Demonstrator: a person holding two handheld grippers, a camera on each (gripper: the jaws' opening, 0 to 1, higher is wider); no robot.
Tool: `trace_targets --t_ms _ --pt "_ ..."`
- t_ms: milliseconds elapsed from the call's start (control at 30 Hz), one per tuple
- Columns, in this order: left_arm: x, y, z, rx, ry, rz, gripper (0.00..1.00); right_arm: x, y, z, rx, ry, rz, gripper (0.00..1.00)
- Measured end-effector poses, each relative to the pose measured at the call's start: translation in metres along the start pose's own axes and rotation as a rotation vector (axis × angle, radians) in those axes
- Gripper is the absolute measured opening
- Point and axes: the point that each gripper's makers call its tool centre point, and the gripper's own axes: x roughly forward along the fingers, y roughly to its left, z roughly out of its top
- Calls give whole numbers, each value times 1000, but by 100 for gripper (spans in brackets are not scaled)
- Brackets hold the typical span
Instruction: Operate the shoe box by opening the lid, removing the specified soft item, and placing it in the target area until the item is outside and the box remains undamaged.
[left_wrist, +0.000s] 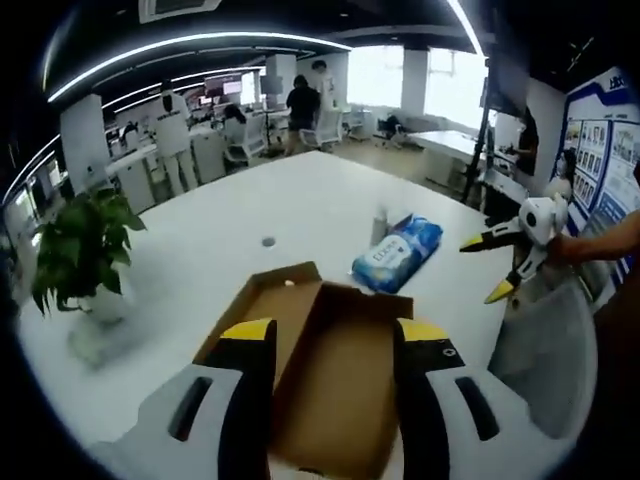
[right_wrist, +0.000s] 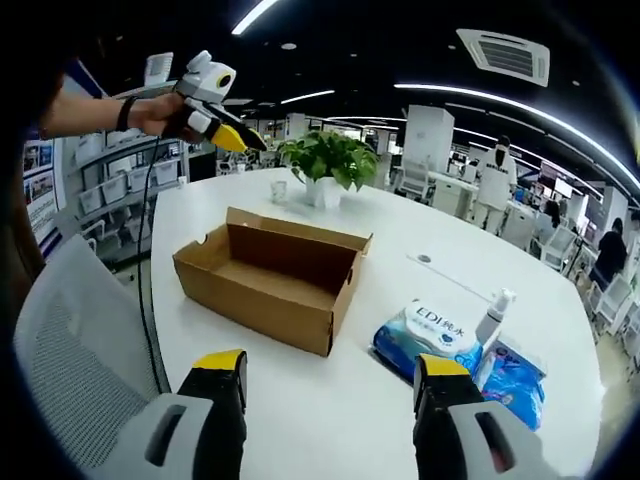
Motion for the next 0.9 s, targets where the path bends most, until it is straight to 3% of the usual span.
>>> trace_targets --t_ms 400,633,900 --pt "-30 14 -51 -166 -37 102 46 19 11 15 -9 -9 33 67" --pt "-35 11 -94 -238 -12 149 46 26 12 19 -6 -11 38 67" --pt "-31 13 -125 -324 25 191 46 30 16 19 -3 -8 45 67"
